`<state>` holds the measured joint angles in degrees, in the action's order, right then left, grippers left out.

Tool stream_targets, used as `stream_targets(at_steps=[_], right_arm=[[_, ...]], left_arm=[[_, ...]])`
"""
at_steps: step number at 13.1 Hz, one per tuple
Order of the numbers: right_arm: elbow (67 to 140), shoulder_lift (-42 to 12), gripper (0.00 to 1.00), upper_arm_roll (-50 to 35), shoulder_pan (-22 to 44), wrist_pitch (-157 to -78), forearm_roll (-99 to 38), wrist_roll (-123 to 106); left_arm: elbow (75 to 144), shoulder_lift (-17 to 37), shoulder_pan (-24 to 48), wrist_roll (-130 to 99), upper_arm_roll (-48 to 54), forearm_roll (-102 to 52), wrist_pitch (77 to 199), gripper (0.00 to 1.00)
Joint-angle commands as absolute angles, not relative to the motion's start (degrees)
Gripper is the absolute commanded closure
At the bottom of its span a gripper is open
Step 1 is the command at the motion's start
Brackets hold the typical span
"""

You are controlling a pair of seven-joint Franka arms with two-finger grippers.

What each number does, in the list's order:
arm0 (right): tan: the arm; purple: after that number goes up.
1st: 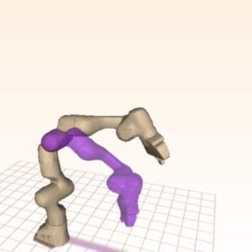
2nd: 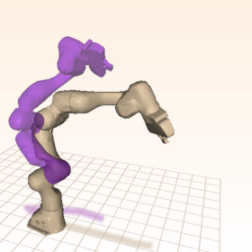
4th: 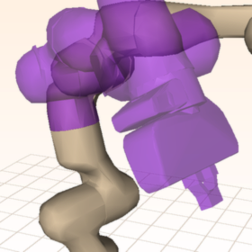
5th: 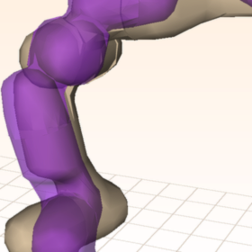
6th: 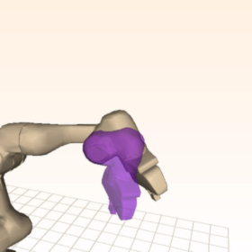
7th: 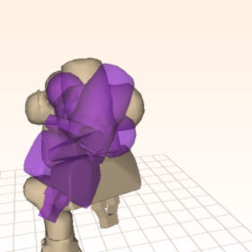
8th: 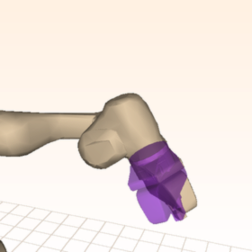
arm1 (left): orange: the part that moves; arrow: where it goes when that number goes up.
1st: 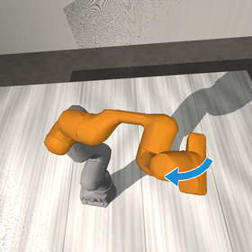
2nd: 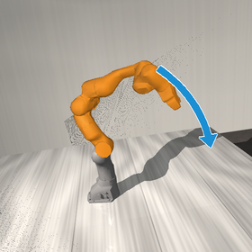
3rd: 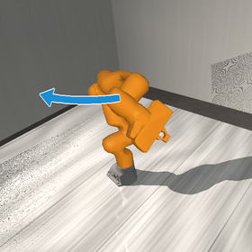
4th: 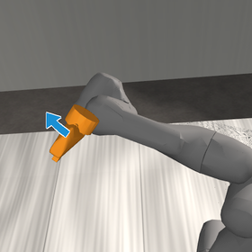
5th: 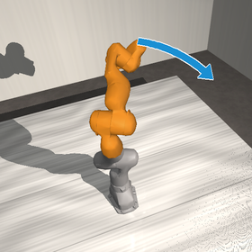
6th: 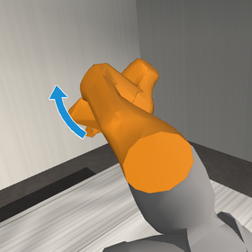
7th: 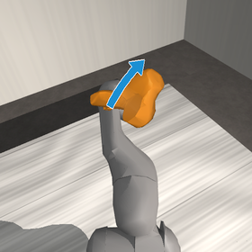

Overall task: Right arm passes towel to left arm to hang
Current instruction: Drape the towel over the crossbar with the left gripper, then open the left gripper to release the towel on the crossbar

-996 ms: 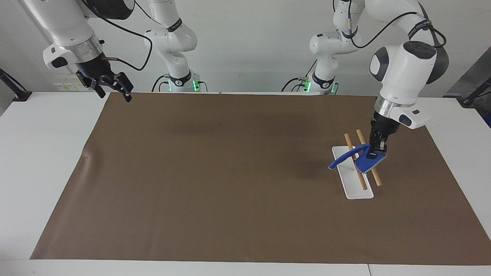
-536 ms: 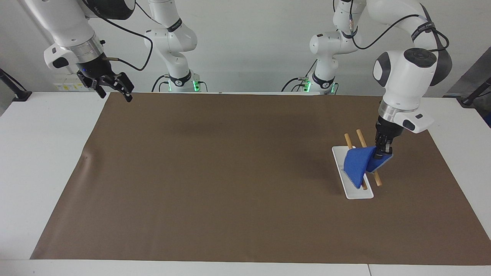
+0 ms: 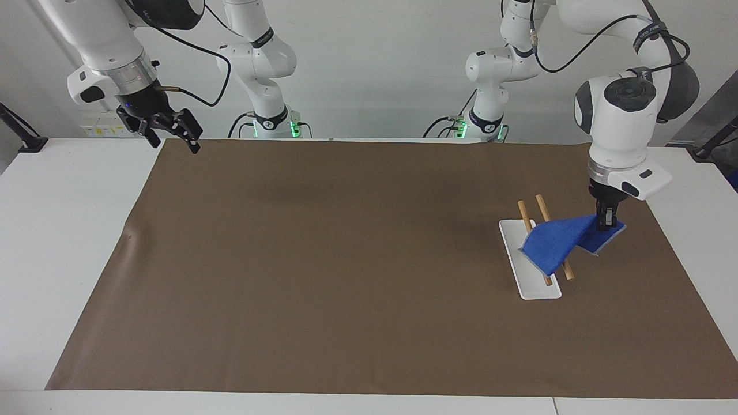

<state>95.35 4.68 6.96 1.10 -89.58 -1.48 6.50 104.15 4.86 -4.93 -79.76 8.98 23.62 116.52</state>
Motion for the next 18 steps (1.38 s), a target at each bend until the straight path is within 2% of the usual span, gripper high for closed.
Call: stream_targets(at_steps=[1,6,10,11,12,13,14,16,17,18], right_arm=[[96.59,5.71,0.0,6.33,0.35,-89.82,-1.23,5.19],[96.59,5.71,0.0,6.33,0.26,-89.82,-1.23,5.27],[96.59,5.71,0.0,6.33,0.26,-89.82,-1.23,5.27],[96.59,5.71,0.0,6.33,0.26,-89.82,-1.23,5.27],[96.59,5.71,0.0,6.33,0.26,-89.74,-1.23,5.27],[96.59,5.71,0.0,6.33,0.26,-89.74,-1.23,5.27],[96.59,5.71,0.0,6.33,0.26,-89.74,-1.23,5.27],[96.59,5.71,0.0,6.33,0.26,-89.74,-1.23,5.27],[96.59,5.71,0.0,6.33,0.26,-89.74,-1.23,5.27],[96.59,5.71,0.0,6.33,0.26,-89.82,-1.23,5.27]], left_arm=[[105.72,4.22,-4.83,-80.59,8.96,24.87,120.21,1.0],[112.31,4.92,-5.1,-86.04,8.88,24.35,134.36,1.0],[113.03,5.01,-6.06,-85.78,8.79,24.34,137.19,1.0],[113.03,5.1,-6.5,-85.43,8.7,24.35,137.37,0.94],[112.94,5.18,-6.76,-85.34,8.61,24.26,137.9,0.77],[112.77,5.36,-6.68,-85.34,7.92,24.34,138.42,0.66],[112.33,5.45,-6.68,-85.34,7.74,24.35,138.86,0.51],[111.89,6.24,-6.68,-85.34,7.03,24.26,140.09,0.14],[111.28,6.41,-6.68,-85.43,6.77,24.26,140.01,0.03],[110.23,6.85,-6.59,-85.43,6.68,23.39,139.84,0.0]])
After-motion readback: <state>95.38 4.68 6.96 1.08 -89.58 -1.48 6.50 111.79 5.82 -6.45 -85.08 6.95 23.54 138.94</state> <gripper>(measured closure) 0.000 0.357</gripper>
